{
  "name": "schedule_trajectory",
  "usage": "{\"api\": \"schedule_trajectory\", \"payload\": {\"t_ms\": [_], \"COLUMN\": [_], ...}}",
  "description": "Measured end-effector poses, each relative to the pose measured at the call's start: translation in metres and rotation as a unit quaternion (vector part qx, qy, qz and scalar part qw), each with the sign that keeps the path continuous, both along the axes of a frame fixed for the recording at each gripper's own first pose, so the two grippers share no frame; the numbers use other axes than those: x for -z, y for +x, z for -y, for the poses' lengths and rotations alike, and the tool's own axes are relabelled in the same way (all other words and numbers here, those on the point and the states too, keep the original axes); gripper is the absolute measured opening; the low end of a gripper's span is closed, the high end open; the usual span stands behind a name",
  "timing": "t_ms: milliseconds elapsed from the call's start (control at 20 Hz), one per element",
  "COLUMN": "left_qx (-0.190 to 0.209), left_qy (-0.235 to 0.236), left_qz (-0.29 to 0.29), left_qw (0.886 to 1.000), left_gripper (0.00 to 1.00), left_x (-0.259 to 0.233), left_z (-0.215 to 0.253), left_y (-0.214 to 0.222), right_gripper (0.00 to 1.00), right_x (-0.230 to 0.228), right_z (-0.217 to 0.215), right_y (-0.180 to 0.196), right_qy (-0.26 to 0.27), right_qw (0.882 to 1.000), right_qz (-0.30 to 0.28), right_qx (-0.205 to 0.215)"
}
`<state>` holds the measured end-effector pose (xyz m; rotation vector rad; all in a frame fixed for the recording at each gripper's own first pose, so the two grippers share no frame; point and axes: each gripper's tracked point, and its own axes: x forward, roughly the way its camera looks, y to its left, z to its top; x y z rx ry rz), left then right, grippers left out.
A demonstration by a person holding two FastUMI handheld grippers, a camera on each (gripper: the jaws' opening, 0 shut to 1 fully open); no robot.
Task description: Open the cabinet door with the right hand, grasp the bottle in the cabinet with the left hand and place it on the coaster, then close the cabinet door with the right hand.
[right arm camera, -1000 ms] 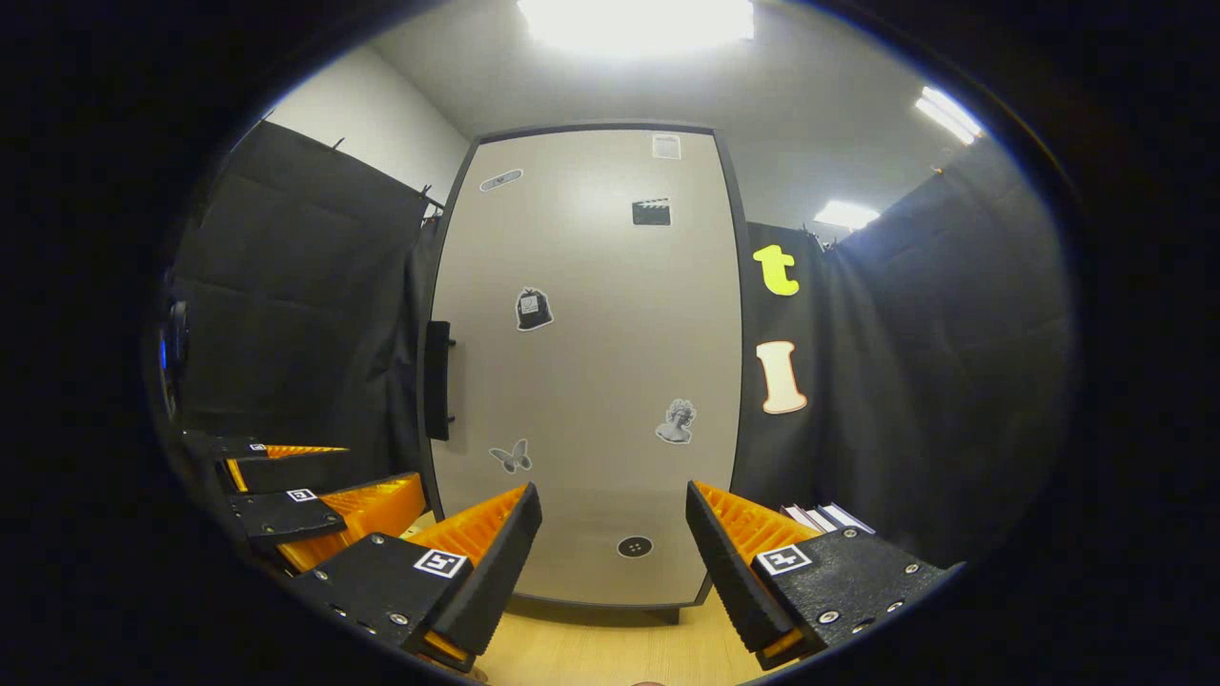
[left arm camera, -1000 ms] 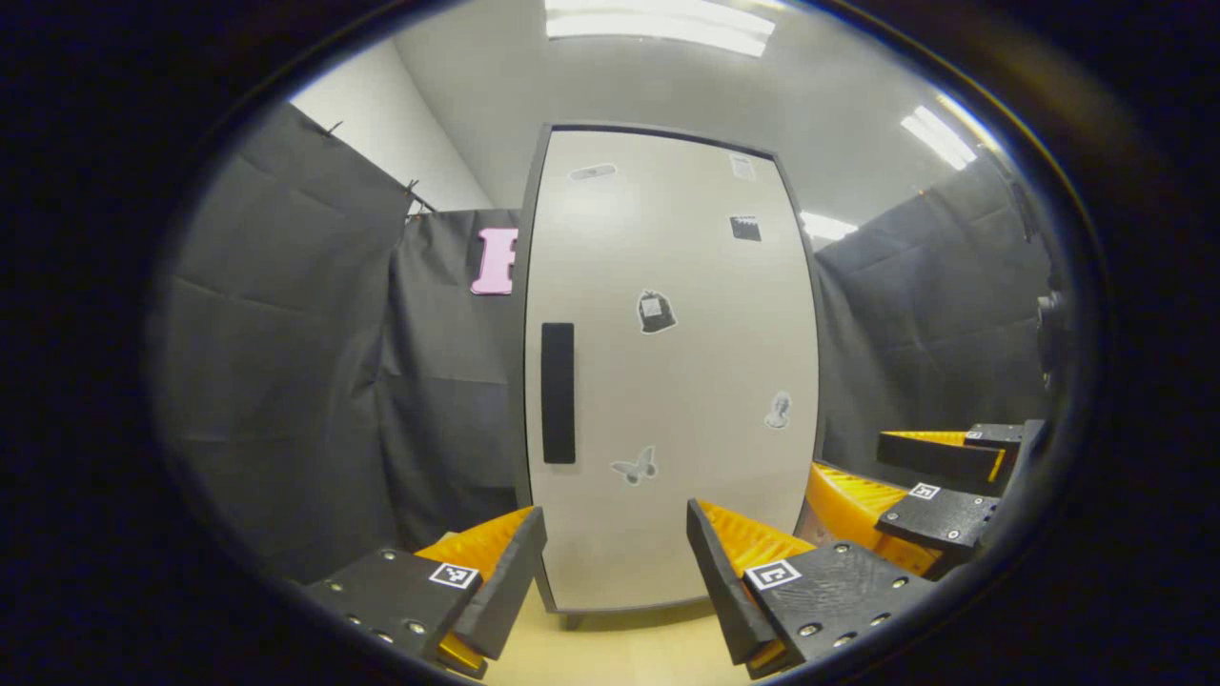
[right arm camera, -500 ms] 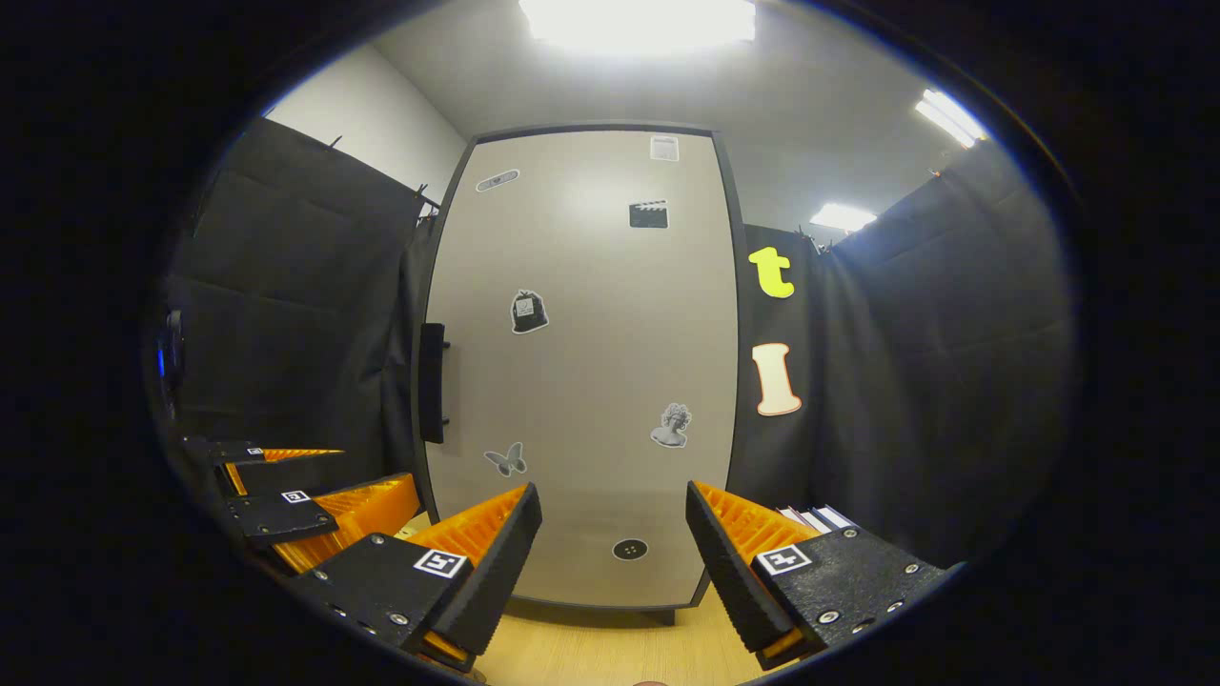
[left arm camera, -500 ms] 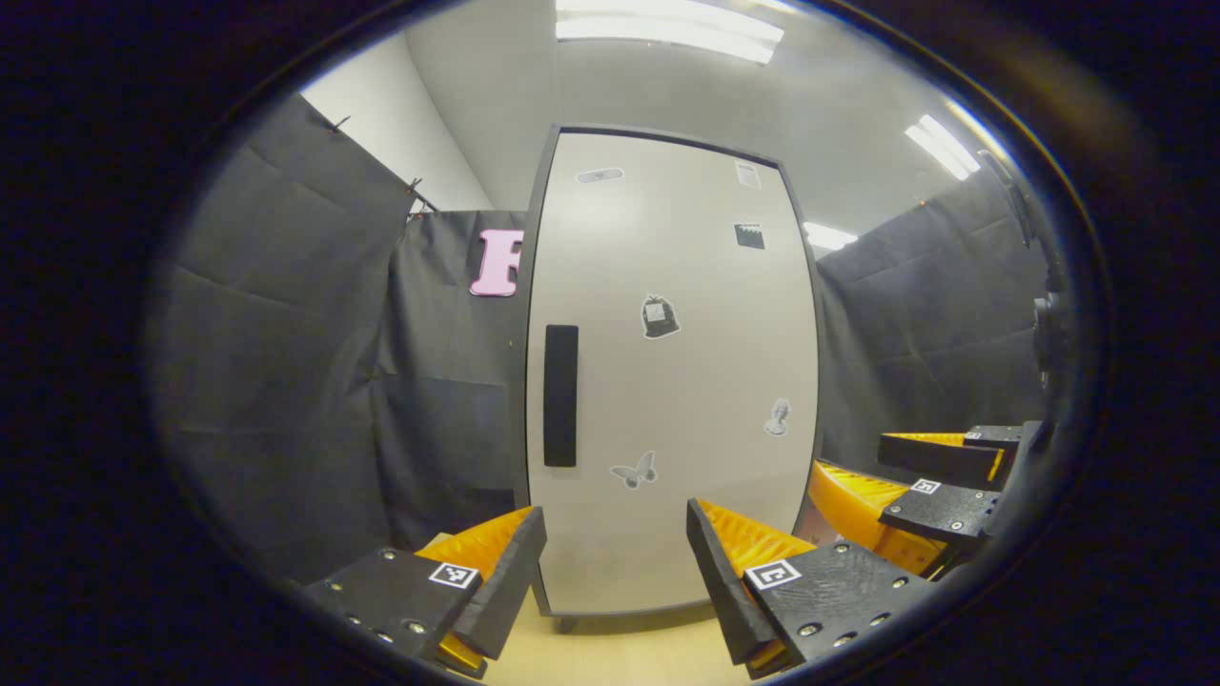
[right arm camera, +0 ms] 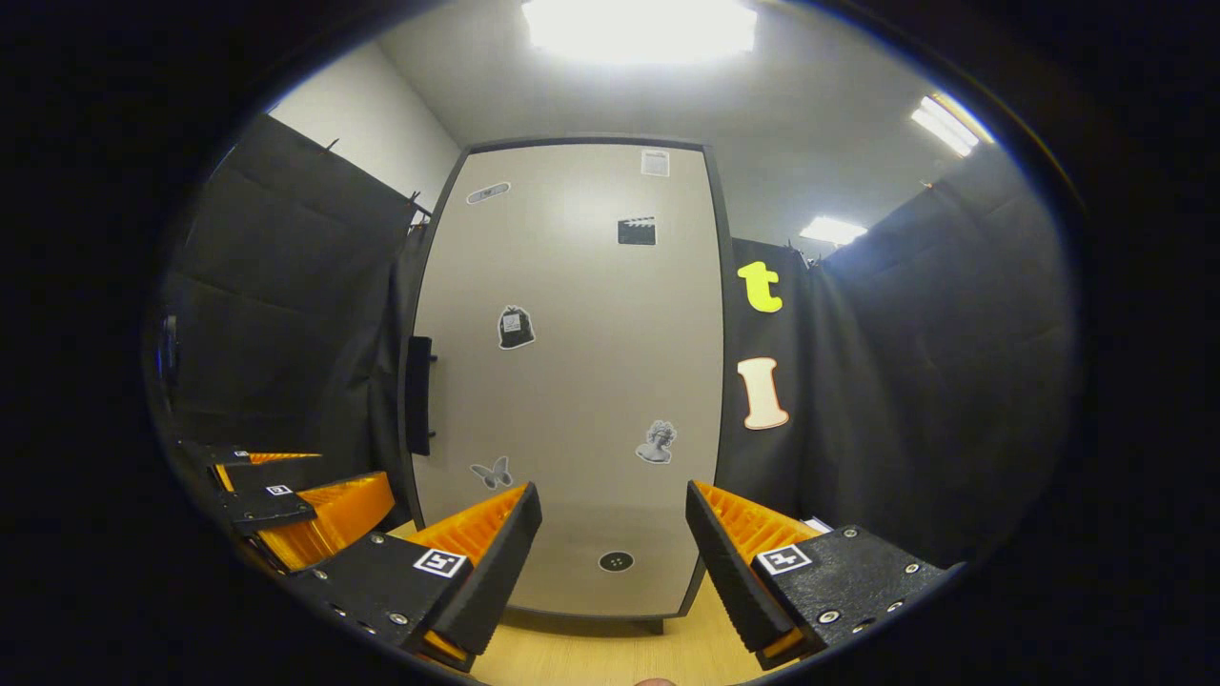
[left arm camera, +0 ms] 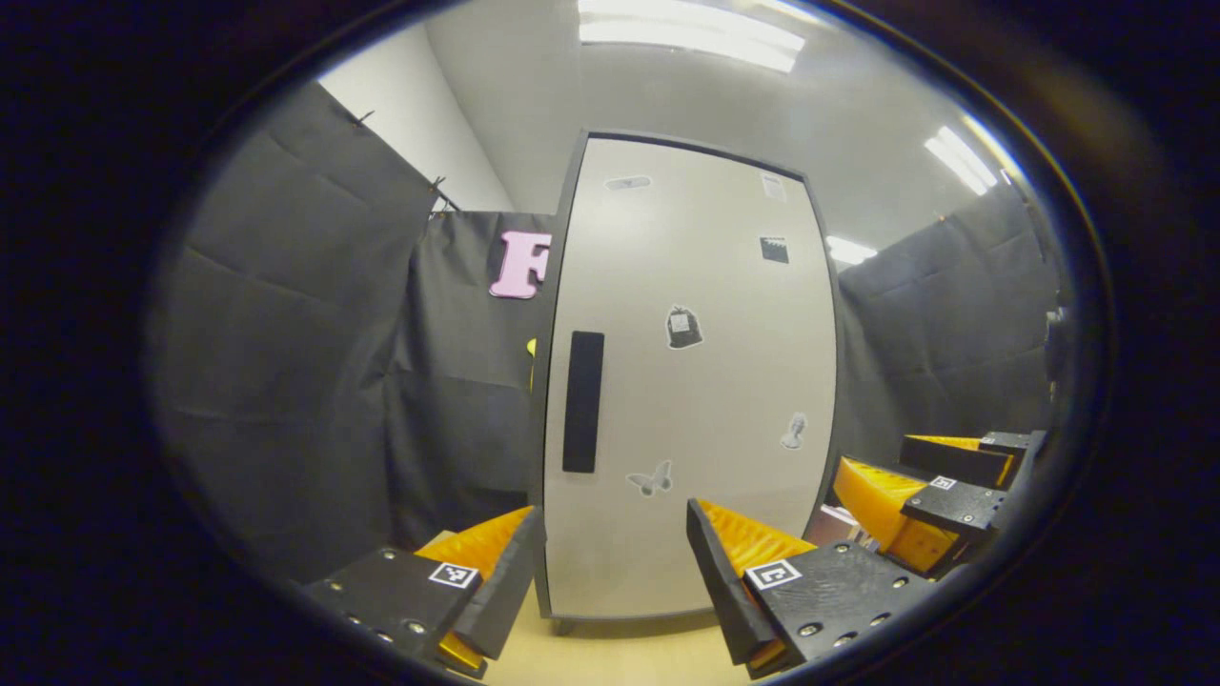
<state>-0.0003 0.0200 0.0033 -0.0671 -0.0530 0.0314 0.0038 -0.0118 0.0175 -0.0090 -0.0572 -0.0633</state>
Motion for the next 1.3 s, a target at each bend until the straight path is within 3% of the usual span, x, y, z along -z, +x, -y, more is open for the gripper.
{"api": "schedule_trajectory", "payload": {"t_ms": [350, 700, 1050, 1300], "left_qx": [0.004, -0.020, -0.068, -0.124], "left_qy": [0.018, 0.025, 0.034, 0.034], "left_qz": [0.006, 0.000, -0.020, -0.033], "left_qw": [1.000, 0.999, 0.997, 0.991], "left_gripper": [0.87, 0.87, 0.87, 0.86], "left_x": [-0.005, -0.001, 0.011, 0.020], "left_z": [0.000, -0.021, -0.065, -0.108], "left_y": [0.000, -0.011, -0.040, -0.073], "right_gripper": [0.95, 0.94, 0.94, 0.94], "right_x": [-0.001, -0.017, -0.030, -0.038], "right_z": [-0.005, -0.025, -0.075, -0.126], "right_y": [0.016, 0.034, 0.058, 0.074], "right_qy": [0.008, -0.001, -0.010, -0.012], "right_qw": [1.000, 0.999, 0.996, 0.990], "right_qz": [-0.006, 0.008, 0.020, 0.027], "right_qx": [-0.008, -0.039, -0.092, -0.139]}}
